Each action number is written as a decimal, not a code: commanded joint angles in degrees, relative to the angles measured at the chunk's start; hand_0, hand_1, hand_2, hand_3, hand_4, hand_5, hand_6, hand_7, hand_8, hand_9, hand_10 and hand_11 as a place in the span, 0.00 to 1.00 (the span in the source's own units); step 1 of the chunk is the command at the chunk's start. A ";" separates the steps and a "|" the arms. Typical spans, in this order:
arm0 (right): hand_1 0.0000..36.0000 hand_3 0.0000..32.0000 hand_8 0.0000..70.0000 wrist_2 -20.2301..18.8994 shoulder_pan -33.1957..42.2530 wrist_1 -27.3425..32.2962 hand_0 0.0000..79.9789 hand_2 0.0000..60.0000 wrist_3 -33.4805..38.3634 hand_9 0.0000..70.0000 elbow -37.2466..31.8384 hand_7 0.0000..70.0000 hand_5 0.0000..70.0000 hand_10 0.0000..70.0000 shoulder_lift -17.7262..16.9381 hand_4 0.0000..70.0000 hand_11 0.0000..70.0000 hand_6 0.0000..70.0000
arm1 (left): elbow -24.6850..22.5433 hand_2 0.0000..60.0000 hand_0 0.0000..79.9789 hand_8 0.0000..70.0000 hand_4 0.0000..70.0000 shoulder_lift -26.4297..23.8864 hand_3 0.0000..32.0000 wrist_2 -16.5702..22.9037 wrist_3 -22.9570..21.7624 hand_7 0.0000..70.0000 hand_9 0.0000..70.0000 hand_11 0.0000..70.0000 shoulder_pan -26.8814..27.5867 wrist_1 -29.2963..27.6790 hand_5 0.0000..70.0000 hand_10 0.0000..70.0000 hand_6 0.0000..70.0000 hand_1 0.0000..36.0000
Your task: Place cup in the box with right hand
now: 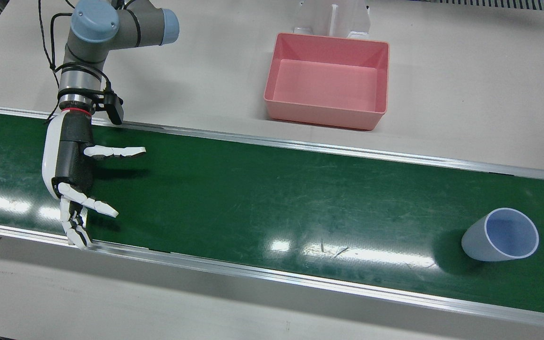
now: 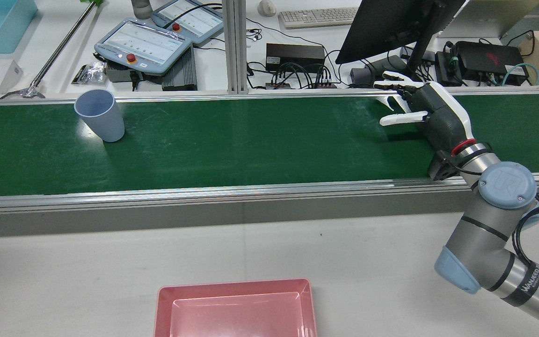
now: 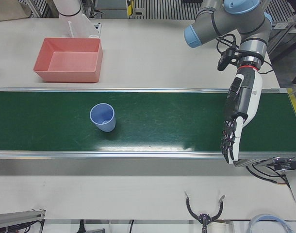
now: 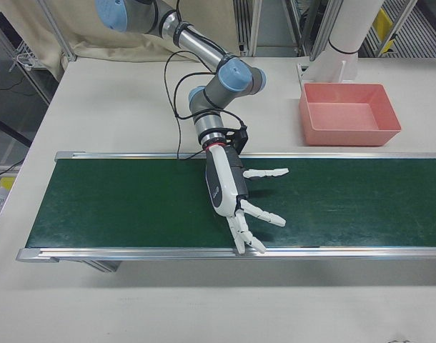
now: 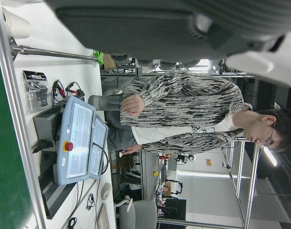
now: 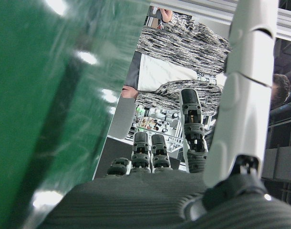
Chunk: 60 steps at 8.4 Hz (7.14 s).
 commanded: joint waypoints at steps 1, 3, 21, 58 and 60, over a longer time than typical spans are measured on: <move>0.54 0.00 0.14 0.39 0.21 0.20 0.70 0.17 0.39 0.26 -0.24 0.28 0.10 0.06 0.01 0.28 0.12 0.09 | 0.01 0.00 0.00 0.00 0.00 0.00 0.00 0.00 0.00 0.00 0.00 0.00 0.00 -0.04 0.00 0.00 0.00 0.00; 0.43 0.00 0.14 0.47 0.38 2.20 0.70 0.04 0.49 0.26 -0.76 0.28 0.10 0.07 -0.25 0.30 0.13 0.09 | 0.01 0.00 0.00 0.00 0.00 0.00 0.00 0.00 0.00 0.00 0.00 0.00 0.00 -0.04 0.00 0.00 0.00 0.00; 0.49 0.00 0.15 0.12 -0.50 3.72 0.71 0.10 -1.01 0.28 -1.38 0.32 0.10 0.04 0.36 0.37 0.08 0.09 | -0.07 0.00 0.00 0.00 0.00 0.00 0.00 0.00 0.00 0.00 0.00 0.00 0.00 0.05 0.00 0.00 0.00 0.00; 0.38 0.00 0.13 19.67 -34.04 2.06 0.66 0.10 -17.86 0.23 40.63 0.20 0.08 0.00 -18.75 0.22 0.02 0.06 | 0.01 0.00 0.00 0.00 0.00 0.00 0.00 0.00 0.00 0.00 0.00 0.00 0.00 -0.04 0.00 0.00 0.00 0.00; 0.35 0.00 0.14 13.78 -22.44 -4.78 0.69 0.00 -4.50 0.25 39.93 0.22 0.08 0.00 -24.58 0.35 0.03 0.07 | 0.01 0.00 0.00 0.00 0.00 0.00 0.00 0.00 0.00 0.00 0.00 0.00 0.00 -0.04 0.00 0.00 0.00 0.00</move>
